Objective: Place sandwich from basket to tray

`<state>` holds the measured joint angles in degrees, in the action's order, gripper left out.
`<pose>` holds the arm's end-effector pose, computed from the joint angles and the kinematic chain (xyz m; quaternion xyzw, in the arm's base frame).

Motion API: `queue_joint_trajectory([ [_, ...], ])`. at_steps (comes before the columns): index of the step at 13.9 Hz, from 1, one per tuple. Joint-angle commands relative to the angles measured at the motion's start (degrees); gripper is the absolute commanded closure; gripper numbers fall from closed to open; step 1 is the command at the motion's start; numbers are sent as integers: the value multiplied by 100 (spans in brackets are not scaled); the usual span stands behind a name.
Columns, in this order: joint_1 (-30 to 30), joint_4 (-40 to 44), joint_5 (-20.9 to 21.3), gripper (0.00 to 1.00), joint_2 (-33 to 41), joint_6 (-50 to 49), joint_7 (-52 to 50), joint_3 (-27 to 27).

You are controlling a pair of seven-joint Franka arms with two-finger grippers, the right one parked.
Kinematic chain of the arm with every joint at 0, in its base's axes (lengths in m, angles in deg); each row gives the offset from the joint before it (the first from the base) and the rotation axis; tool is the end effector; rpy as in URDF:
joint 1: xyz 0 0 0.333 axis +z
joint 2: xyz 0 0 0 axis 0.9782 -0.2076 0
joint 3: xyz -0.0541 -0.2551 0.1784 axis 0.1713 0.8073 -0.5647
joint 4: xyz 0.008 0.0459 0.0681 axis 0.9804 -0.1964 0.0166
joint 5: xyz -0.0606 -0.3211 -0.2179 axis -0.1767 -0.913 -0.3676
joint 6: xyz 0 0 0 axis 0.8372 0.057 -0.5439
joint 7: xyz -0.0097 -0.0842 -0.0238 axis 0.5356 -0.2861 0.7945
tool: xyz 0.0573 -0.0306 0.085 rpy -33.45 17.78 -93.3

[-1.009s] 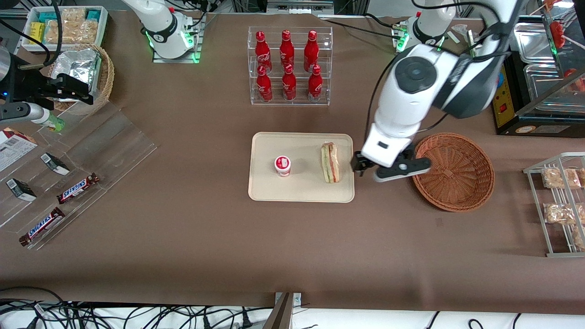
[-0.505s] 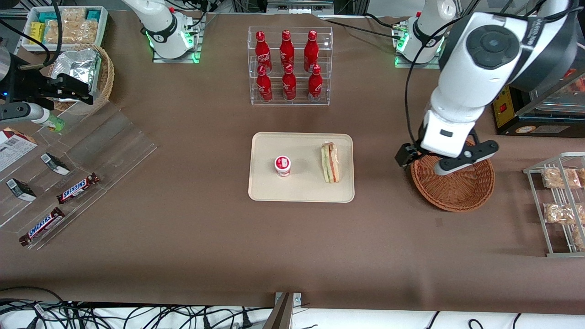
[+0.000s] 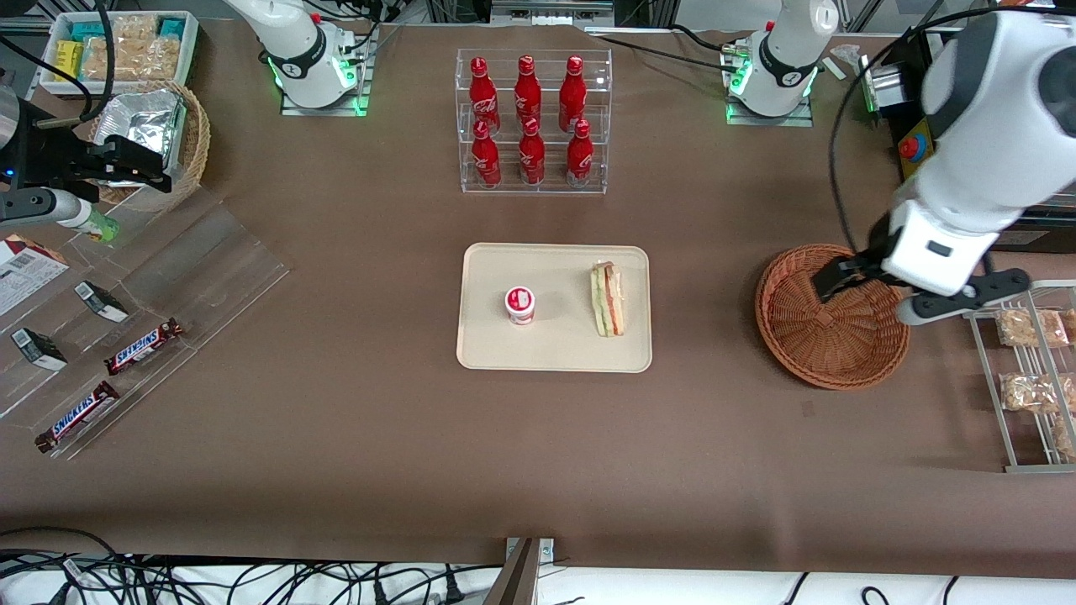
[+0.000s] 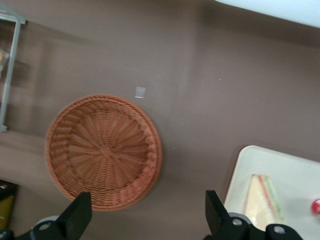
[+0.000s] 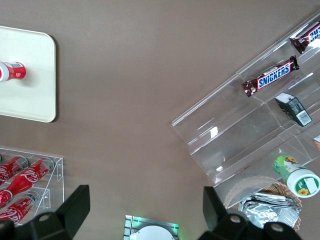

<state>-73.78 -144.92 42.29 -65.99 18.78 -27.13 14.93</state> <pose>0.6161 -0.0834 0.5477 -0.9929 -0.1140 -0.0285 0.0183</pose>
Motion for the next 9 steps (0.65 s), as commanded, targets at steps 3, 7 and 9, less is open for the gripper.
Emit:
queue_joint_trajectory([
  [3, 103, -51, -135, 0, 334, -470, 1857, -261],
  [7, 121, -51, -134, 0, 404, -559, 2658, -314],
  [9, 121, -43, -161, 0, 378, -568, 2853, -306],
])
